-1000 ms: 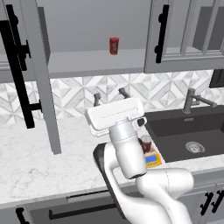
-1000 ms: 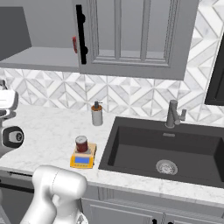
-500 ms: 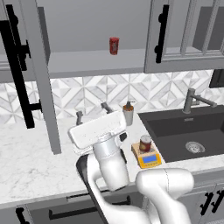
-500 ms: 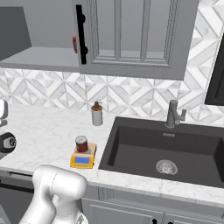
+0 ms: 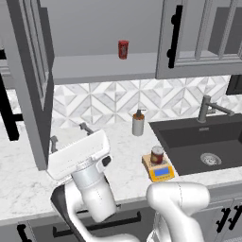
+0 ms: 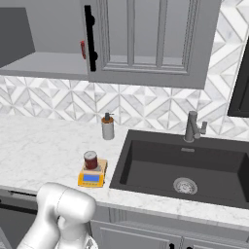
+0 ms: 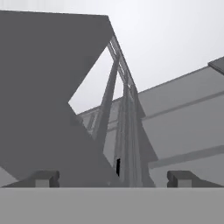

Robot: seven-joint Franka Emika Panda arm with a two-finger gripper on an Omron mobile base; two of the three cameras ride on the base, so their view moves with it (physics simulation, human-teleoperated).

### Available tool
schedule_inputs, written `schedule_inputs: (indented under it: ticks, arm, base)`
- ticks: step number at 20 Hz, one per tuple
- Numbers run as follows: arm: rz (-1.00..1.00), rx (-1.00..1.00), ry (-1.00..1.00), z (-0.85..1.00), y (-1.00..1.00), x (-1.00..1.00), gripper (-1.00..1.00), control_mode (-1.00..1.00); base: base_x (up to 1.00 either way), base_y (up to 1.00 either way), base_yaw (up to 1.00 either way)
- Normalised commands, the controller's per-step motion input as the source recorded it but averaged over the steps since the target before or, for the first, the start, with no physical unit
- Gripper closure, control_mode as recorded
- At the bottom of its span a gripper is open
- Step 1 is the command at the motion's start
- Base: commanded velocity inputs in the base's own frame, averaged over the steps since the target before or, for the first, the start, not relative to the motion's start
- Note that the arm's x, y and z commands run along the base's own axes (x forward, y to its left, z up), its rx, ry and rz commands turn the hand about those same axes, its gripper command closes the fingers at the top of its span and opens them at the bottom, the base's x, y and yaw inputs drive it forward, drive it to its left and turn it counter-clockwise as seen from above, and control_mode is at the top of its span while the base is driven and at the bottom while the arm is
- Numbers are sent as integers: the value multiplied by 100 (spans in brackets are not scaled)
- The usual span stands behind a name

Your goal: Pick the canned food and place it on the digital scale for weighing, and close the cabinet.

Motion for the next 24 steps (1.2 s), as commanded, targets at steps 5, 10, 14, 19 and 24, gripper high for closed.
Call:
schedule_inputs:
  ticks: [5,10,14,19,24]
  arm:
    - [0,-1,-7,-40,51,-41,-100,-100]
    - [0,0,-4,-32,41,-44,-100,-100]
    - [0,0,-25,36,80,-2,-100,-100]
    - [-3,1,-17,17,42,0,-100,-100]
    - [-5,4,-4,-8,15,-10,-100,-100]
  base:
    - [0,0,0]
    - [0,0,0]
    - [0,0,0]
    - [0,0,0]
    - [0,0,0]
